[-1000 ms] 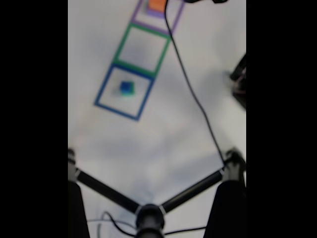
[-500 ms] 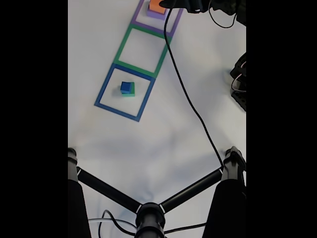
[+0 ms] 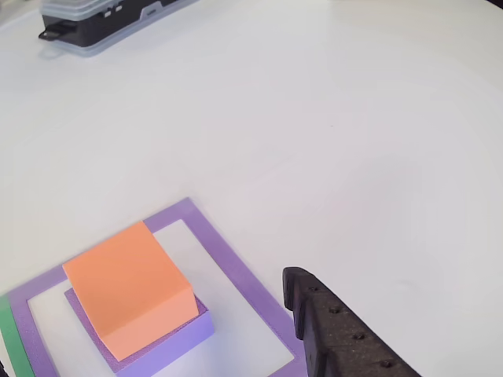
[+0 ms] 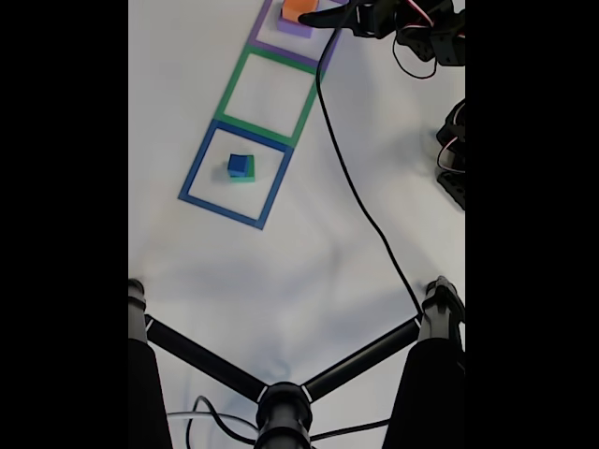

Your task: Tower of hanoi

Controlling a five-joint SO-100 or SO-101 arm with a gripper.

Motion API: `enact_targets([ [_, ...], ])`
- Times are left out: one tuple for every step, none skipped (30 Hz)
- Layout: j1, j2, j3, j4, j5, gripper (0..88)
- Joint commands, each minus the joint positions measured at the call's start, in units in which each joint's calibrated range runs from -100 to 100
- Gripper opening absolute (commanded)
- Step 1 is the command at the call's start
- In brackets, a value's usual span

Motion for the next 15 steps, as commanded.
enact_targets([
  [-1.47, 9.13, -2.81, -11.38, 0.00, 48.0],
  [-1.55, 11.94, -4.26, -13.33, 0.00, 47.7],
  [-1.62, 14.02, -5.62, -14.13, 0.00, 47.4],
  [-1.93, 15.78, -7.08, -14.54, 0.00, 47.0],
  [-2.16, 17.14, -8.26, -14.78, 0.00, 47.0],
  [-2.39, 18.59, -9.35, -15.27, 0.00, 47.0],
  [-2.61, 19.63, -10.08, -15.51, 0.00, 47.0],
  [-2.92, 20.99, -10.80, -16.24, 0.00, 47.0],
  [-3.22, 22.03, -11.80, -16.48, 0.00, 47.0],
  [-3.45, 23.55, -13.07, -16.97, 0.00, 47.1],
  [-3.68, 25.00, -14.26, -17.45, 0.00, 47.0],
  [-3.91, 26.28, -15.62, -17.62, 0.00, 47.0],
  [-4.06, 27.08, -16.53, -17.62, 0.00, 46.9],
  [-4.29, 27.72, -17.25, -17.62, 0.00, 46.9],
  [-4.52, 28.28, -17.80, -17.70, 0.00, 46.8],
])
